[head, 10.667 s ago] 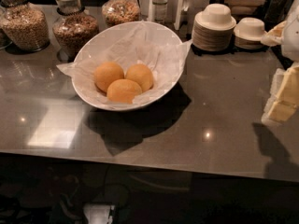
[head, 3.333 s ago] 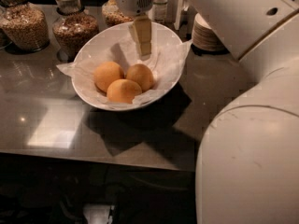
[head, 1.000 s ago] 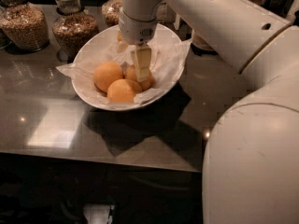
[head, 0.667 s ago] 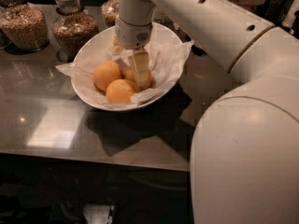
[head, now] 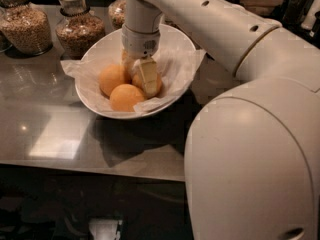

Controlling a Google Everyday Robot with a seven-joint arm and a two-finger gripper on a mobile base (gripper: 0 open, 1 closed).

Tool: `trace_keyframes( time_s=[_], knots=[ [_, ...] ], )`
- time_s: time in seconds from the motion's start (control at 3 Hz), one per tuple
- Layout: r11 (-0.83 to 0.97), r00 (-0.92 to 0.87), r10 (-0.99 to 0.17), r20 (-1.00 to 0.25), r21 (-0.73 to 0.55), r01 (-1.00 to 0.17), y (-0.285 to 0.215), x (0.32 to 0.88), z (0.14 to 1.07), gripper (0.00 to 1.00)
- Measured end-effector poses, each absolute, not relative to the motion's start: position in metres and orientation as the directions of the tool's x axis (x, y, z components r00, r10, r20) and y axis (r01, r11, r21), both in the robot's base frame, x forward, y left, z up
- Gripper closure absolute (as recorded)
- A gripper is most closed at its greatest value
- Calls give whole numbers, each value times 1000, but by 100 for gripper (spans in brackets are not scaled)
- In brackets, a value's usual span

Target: Pick orange from white bowl

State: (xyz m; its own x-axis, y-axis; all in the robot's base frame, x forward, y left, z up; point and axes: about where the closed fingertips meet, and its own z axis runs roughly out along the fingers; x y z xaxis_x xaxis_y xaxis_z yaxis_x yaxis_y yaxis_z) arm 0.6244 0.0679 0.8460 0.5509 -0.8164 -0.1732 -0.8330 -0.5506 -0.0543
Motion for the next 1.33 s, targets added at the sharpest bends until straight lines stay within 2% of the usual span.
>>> trace_keyframes(
  time_s=[0.33,0.67,1.33],
  knots=[
    [-537,535,-826,-179,-40,-842,63,624,844,80],
    [-497,494,-851,-176,-31,-867,52,629,840,76],
    [-431,435,-887,-156,-60,-900,35,631,847,29]
  ],
)
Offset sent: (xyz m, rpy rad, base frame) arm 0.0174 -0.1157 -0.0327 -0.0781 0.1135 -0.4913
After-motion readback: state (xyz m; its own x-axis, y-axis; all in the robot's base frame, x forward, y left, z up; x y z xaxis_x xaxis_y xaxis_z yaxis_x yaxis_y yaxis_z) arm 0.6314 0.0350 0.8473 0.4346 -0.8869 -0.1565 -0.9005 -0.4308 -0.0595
